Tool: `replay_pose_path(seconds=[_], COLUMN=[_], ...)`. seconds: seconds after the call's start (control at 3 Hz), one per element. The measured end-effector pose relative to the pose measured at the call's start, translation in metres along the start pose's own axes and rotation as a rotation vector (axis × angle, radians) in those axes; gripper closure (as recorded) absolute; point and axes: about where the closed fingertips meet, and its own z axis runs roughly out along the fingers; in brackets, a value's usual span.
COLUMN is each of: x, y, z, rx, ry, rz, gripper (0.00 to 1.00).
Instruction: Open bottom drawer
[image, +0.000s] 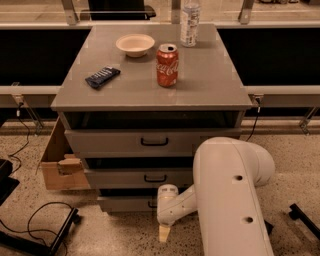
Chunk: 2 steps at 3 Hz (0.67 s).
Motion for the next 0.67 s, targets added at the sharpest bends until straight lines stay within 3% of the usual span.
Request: replay_pose_path(seconds=[0.67], x=[-0.0007], y=[-0.0067], z=[0.0131], rx=[0.036], ry=[-0.019], rz=[0.014], gripper=[0.00])
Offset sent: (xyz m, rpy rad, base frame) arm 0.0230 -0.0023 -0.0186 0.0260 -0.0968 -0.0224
